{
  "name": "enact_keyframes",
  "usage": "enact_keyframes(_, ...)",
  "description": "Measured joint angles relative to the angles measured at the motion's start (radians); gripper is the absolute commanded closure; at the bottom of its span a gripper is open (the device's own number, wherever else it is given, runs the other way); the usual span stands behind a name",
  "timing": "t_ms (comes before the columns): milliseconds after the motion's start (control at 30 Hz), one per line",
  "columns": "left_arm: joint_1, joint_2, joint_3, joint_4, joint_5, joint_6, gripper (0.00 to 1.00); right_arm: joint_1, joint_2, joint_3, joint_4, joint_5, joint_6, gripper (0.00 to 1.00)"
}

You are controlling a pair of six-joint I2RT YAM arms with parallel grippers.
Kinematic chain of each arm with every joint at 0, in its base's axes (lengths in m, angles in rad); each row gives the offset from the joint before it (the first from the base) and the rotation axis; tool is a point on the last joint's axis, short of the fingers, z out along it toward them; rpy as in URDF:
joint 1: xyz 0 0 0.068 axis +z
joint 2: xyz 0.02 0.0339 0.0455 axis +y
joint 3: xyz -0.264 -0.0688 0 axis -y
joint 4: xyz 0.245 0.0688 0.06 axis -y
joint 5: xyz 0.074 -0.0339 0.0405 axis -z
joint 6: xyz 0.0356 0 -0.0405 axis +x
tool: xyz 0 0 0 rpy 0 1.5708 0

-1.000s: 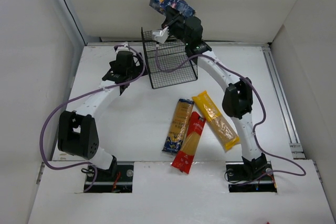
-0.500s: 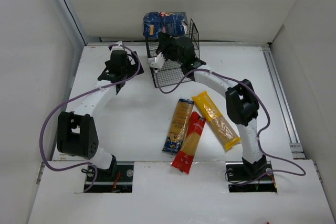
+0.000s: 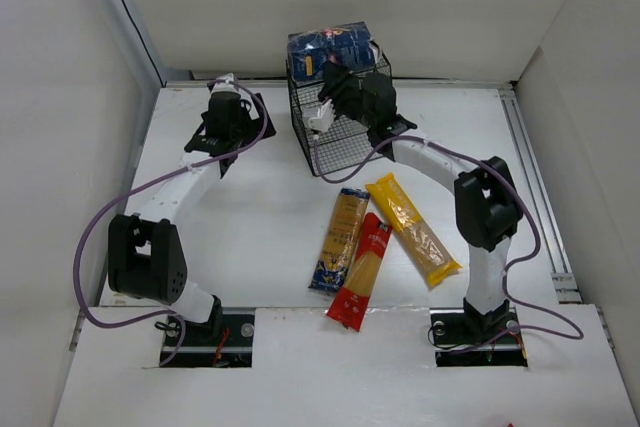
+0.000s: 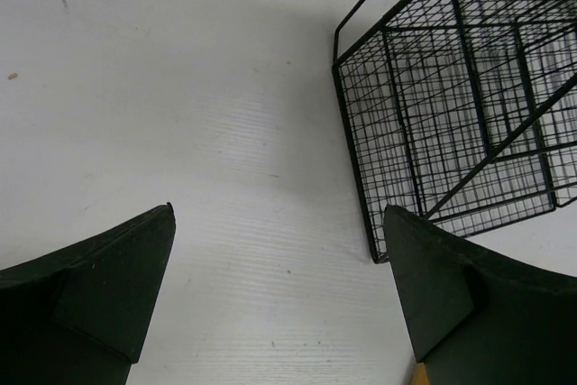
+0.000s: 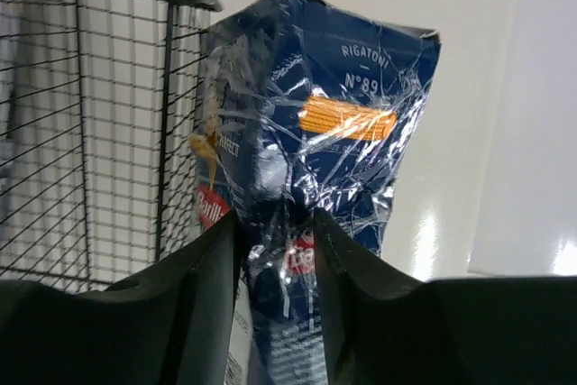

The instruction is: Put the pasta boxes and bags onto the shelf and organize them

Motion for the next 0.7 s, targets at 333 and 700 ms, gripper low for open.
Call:
enact_keyframes(333, 0.0, 0.0, 0.067, 0.005, 0.038, 0.003, 0.0, -0.016, -0.114, -0.149, 0.004, -0.021, 0.092, 0.01)
enact_keyframes(700, -0.006, 0.036, 0.203, 0.002, 0.137, 0.017, 0.0, -0.076, -0.124, -0.06, -0.122, -0.063, 0.267, 0.04)
